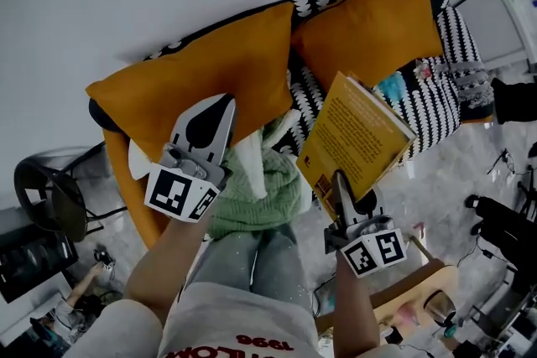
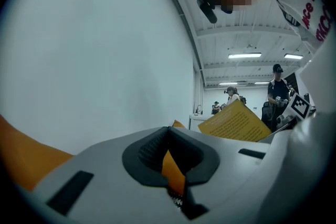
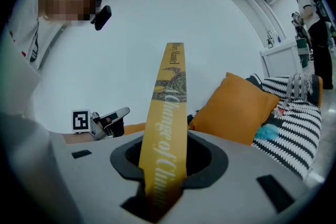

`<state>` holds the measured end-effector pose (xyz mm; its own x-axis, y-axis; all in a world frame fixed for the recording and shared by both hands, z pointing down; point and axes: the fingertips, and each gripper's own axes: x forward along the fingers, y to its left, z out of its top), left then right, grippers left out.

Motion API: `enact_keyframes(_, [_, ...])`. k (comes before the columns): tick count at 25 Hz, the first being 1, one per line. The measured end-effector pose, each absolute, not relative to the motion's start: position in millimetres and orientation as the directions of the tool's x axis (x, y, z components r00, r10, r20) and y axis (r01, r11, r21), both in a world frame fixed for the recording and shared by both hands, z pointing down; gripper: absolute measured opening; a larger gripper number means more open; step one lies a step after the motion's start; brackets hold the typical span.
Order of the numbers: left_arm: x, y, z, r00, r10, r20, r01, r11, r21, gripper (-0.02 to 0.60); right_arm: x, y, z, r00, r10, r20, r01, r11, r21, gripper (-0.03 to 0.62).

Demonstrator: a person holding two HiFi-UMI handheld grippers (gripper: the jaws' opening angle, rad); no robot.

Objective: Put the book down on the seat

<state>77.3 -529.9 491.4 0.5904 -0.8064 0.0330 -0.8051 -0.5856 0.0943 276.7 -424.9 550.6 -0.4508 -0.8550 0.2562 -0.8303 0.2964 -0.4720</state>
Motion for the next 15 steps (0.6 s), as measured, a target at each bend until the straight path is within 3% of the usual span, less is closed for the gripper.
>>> enact_keyframes(7, [100.0,-543.3,524.1,0.602,-0.798,0.038,-0.796,-0.595,0.114,0.015,270.2,-441.8,647.3,-0.539,-0.776,0.328,-0.775,0.305,-0.553,0.16])
enact_keyframes(15, [99.7,-543.6,553.8,0.588,-0.808,0.043,-0.807,-0.581,0.108,0.015,245.5,-445.8,757.7,-0.629,-0.686,0.365,-0.639,0.188,-0.746,0.16])
